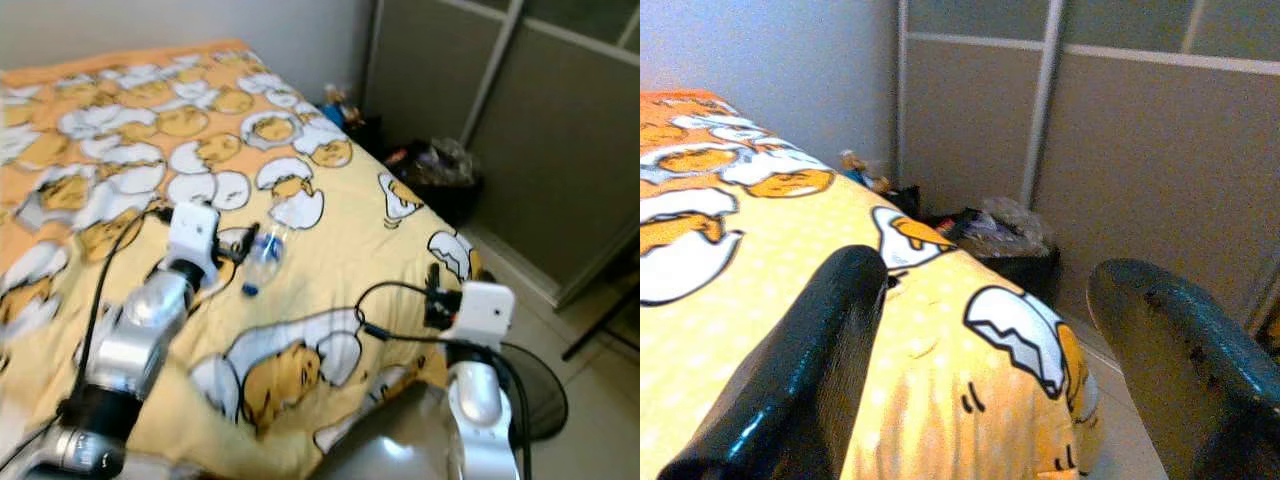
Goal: Clean up the room
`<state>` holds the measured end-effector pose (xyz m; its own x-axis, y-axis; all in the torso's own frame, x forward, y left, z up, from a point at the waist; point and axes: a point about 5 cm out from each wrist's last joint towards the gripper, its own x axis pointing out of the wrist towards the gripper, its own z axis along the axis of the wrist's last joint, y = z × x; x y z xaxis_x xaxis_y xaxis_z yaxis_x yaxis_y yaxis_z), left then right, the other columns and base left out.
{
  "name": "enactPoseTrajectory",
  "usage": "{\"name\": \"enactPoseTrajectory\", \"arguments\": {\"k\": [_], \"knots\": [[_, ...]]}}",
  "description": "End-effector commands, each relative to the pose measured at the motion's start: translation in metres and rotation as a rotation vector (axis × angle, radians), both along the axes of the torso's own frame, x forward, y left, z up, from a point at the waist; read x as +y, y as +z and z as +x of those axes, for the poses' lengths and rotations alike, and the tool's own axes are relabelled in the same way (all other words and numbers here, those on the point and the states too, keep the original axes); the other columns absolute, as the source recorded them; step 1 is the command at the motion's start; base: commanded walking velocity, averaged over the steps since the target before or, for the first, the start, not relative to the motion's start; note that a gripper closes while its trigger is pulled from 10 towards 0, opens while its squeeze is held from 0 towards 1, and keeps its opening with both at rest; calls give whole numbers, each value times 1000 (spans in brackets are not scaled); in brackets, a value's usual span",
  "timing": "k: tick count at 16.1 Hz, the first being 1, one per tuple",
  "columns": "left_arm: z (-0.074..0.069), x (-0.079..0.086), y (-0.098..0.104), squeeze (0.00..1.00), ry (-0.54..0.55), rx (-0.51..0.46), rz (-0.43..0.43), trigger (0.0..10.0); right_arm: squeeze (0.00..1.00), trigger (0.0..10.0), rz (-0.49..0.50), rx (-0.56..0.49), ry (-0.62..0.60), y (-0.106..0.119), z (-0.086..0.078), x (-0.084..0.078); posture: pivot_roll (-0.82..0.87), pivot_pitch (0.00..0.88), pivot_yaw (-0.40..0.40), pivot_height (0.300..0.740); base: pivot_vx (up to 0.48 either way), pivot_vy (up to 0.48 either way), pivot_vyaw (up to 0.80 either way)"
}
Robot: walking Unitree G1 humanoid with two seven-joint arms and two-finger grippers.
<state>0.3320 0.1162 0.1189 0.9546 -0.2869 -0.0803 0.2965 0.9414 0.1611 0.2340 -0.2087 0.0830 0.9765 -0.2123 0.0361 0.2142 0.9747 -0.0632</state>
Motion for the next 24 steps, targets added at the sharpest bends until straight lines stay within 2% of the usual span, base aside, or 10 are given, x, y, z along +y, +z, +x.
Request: {"name": "enactPoseTrajectory", "arguments": {"k": [1, 3, 5, 7, 12, 16, 20, 22, 23, 24], "knots": [[13, -15, -1, 0, -27, 70, 54, 10000, 0, 10000, -11, -1, -19, 2, -5, -6, -126, 0, 7, 723, 0, 0, 0], [24, -23, -4, 0, -88, 123, 74, 10000, 0, 10000, -10, 8, -2, 1, -13, -1, -144, 0, 19, 723, 0, 0, 0], [32, -36, -7, 0, -135, 134, 167, 10000, 0, 10000, 1, 36, -6, -5, -26, 3, -173, 0, 40, 723, 0, 0, 0], [35, -40, -12, 0, -121, 160, 205, 10000, 0, 10000, 8, 54, -20, -7, -39, 5, -207, 13, 61, 723, 0, 0, 0], [33, -46, -31, 0, -69, 256, 196, 10000, 0, 10000, -15, 97, -34, 6, -90, 12, -332, 150, 87, 723, 0, 0, 0], [44, -30, -18, 0, 86, 158, 295, 10000, 0, 10000, -12, 177, -19, 10, -122, 20, -389, 218, 80, 723, 0, 0, 0], [55, -29, 9, 0, 152, 11, 245, 10000, 0, 10000, 0, 206, -22, 10, -129, 24, -373, 220, 87, 723, 0, 0, 0], [54, -23, 7, 0, 189, 13, 267, 10000, 0, 10000, 8, 210, -9, 8, -127, 27, -355, 216, 83, 723, 0, 0, 0], [54, -5, 0, 0, 275, 51, 312, 10000, 0, 10000, 14, 217, 4, 6, -125, 29, -337, 215, 77, 723, 0, 0, 0], [54, -5, 0, 0, 275, 51, 312, 10000, 0, 10000, 14, 217, 4, 6, -125, 29, -337, 215, 77, 723, 0, 0, 0]]}}
